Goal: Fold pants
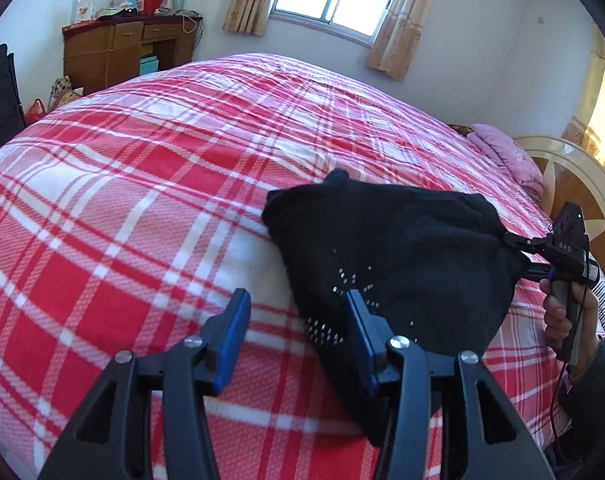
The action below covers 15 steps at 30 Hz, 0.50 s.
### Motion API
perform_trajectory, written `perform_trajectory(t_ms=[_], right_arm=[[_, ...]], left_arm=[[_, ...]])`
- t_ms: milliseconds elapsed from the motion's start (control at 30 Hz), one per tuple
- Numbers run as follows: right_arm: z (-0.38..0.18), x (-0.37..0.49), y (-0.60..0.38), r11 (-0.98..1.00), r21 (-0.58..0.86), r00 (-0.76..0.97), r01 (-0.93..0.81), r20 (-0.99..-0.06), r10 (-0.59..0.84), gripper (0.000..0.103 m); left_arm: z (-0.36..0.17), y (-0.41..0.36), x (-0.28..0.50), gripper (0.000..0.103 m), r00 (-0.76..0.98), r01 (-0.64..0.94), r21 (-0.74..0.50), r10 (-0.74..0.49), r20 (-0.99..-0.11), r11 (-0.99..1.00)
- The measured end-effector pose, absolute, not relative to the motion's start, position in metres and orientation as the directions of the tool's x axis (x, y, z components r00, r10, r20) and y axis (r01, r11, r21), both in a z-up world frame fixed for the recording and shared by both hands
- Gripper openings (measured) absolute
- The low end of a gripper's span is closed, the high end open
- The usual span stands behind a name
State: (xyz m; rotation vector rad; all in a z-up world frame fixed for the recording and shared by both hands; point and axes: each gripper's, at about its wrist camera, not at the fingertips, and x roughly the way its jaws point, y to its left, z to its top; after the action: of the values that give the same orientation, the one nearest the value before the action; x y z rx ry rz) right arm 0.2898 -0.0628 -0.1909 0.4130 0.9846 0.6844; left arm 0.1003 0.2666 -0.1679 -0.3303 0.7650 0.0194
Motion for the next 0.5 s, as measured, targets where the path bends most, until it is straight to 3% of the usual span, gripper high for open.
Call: perform_trajectory(t_ms=[133, 367, 500], right_arm=[[-0.186, 0.276, -0.083, 0.751, 0.585, 0.430, -0.305, -0.619, 0.657, 0.065], [-0.145, 0.230, -0.111, 0.906, 0.367, 0.618, -0.212, -0.667, 0.416, 0.065], [-0.097, 0.192, -0.103, 0.919, 0.284, 0.693, -0.275, -0.604, 0.394, 0.065]], left_arm=[[-0.159, 0.258, 0.091, 0.057, 0.703, -0.172, -0.234, -0.047, -0.710, 0.957], [-0.131, 0.207, 0.071, 0.058, 0.727, -0.119, -0.150, -0.017, -0.686, 0.982], [-0.103, 0.170, 0.056, 0.063, 0.762, -0.087, -0.100, 0.001, -0.647, 0.991]])
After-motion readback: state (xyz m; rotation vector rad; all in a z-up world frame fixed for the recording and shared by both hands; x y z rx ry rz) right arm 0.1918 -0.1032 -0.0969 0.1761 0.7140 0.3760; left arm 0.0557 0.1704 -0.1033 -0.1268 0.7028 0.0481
